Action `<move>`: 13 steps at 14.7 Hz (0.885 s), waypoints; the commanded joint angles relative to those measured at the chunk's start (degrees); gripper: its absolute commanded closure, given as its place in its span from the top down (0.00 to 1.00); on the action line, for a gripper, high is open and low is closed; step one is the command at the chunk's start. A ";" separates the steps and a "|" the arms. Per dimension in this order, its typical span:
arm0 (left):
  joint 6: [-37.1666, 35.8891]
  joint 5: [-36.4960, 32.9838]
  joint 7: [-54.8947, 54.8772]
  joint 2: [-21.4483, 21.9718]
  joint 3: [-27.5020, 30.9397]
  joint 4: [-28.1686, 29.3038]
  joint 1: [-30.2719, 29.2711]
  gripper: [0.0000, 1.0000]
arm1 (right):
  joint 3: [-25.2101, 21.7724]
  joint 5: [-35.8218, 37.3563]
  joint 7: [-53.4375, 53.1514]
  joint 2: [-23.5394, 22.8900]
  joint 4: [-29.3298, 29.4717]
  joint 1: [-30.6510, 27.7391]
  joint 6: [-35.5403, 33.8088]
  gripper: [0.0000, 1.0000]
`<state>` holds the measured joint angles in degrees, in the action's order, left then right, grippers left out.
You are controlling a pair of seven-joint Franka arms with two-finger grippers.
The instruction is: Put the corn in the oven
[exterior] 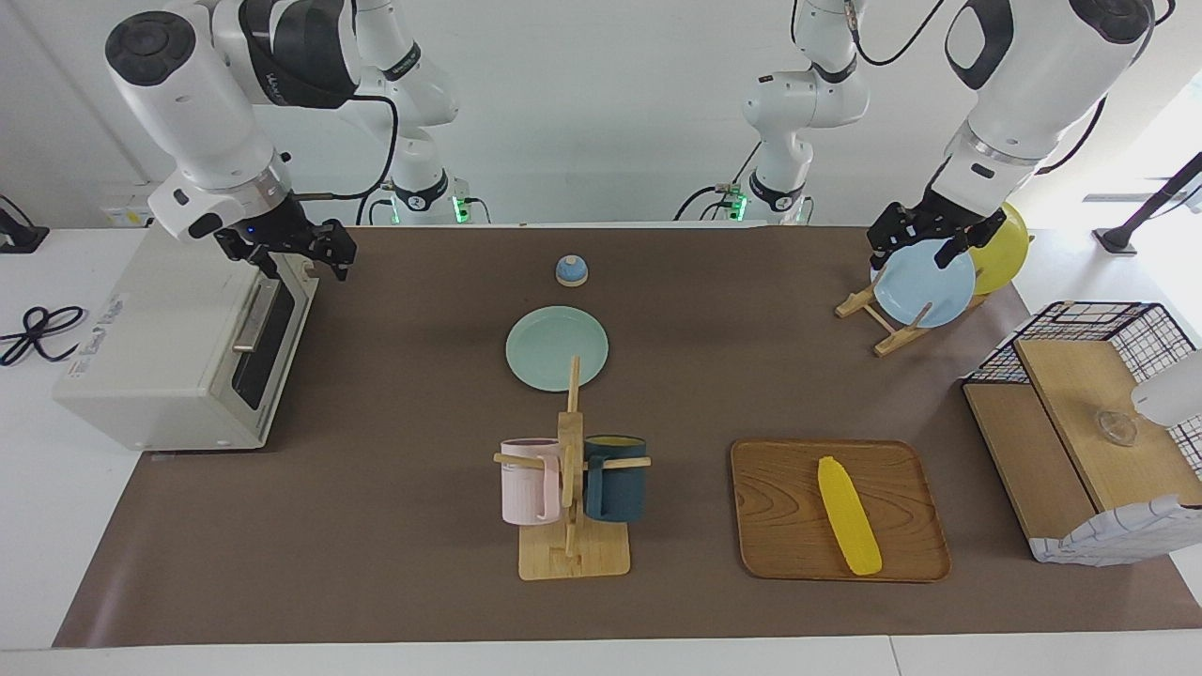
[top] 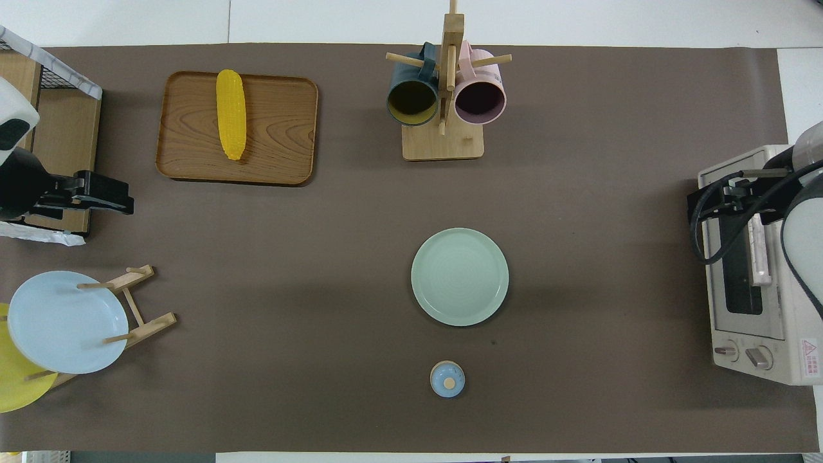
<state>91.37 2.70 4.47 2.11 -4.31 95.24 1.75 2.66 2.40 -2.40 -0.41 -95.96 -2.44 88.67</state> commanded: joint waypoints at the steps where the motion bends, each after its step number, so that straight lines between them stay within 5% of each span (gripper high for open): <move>1: -0.32 -1.03 -0.08 0.26 -0.53 -0.32 -0.69 1.00 | 0.16 -1.69 0.99 0.33 0.51 -0.55 -1.22 1.00; 13: 5.65 -0.86 0.10 -0.97 -0.61 1.00 -1.22 1.00 | 0.16 -1.69 0.99 0.24 0.51 -0.55 -1.22 1.00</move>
<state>94.60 2.70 4.51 1.96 -4.20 95.57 1.52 2.66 2.40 -2.40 -0.41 -95.95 -2.44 88.67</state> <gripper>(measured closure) 0.000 0.000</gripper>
